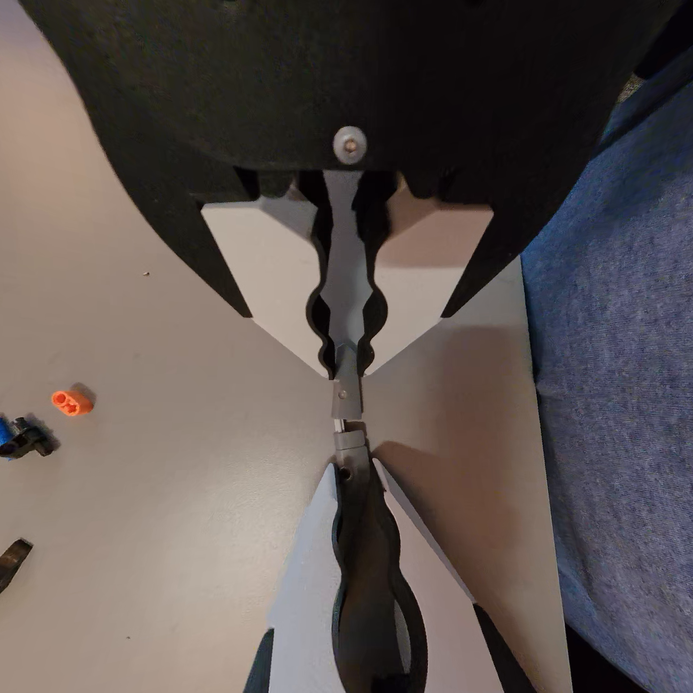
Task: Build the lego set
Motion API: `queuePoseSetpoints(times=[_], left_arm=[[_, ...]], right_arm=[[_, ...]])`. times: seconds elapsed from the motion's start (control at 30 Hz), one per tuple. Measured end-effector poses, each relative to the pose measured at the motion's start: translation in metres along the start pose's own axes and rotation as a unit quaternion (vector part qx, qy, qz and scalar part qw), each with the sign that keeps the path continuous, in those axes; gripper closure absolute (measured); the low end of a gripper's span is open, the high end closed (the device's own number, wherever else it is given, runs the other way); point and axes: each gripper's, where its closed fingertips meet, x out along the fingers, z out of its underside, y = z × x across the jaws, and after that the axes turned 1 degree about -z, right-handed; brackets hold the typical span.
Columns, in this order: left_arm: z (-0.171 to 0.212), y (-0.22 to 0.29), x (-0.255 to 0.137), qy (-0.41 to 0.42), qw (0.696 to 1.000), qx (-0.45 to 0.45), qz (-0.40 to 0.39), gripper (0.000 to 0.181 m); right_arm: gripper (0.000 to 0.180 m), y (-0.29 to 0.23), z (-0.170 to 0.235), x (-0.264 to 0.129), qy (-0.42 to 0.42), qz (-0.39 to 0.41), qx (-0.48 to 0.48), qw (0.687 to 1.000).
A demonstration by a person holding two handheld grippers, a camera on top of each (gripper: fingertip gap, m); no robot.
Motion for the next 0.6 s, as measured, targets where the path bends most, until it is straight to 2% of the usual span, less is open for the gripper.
queuePoseSetpoints(times=[0.03, 0.6], left_arm=[[0.0002, -0.0007, -0.0001, 0.001, 1.0, 0.001, -0.003, 0.167], [0.0003, 0.0016, 0.0004, 0.014, 1.0, 0.016, 0.01, 0.167]], right_arm=[[0.17, 0.0003, -0.0001, 0.0, -0.001, 0.0, -0.003, 1.0], [0.171, -0.0001, -0.0006, 0.0003, -0.002, -0.035, -0.082, 0.996]])
